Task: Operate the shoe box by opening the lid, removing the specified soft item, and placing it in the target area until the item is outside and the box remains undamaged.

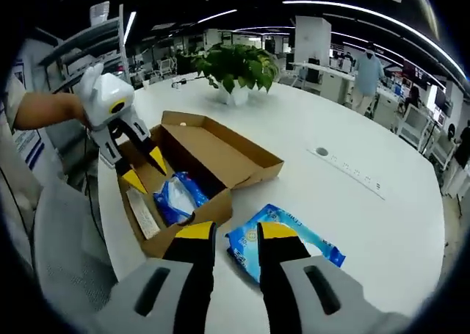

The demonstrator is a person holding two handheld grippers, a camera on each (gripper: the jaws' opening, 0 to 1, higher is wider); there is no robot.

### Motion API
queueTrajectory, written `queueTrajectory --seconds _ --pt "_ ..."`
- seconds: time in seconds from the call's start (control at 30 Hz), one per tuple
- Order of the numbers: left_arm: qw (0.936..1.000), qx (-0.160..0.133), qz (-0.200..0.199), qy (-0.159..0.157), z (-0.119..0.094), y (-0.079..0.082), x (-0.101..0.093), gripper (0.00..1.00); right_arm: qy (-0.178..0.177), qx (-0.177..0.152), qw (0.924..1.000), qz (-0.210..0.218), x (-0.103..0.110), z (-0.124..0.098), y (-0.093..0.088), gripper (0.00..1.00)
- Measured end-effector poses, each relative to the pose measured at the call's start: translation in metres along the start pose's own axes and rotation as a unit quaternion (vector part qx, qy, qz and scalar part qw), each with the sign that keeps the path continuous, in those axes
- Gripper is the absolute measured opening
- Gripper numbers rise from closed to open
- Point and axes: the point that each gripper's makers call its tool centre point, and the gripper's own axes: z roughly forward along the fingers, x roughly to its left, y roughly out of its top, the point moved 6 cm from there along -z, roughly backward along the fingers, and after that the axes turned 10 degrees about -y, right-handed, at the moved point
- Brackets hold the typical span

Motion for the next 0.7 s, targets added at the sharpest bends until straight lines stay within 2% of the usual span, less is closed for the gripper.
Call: queueTrajectory --seconds 0.2,0.37,0.7 --pt "0.9996 0.016 0.014 -0.020 0.007 -0.002 0.004 0.25 0.022 0.001 0.9993 -0.030 0.015 0.009 0.005 0.19" --pt "0.9988 0.021 0.027 -0.035 0.012 0.003 0.007 0.23 0.039 0.003 0.9982 -0.046 0.027 0.020 0.009 0.19" --pt "0.9946 0.054 0.055 -0.069 0.022 0.007 0.010 0.18 0.072 0.024 0.9931 -0.089 0.046 0.041 0.008 0.19"
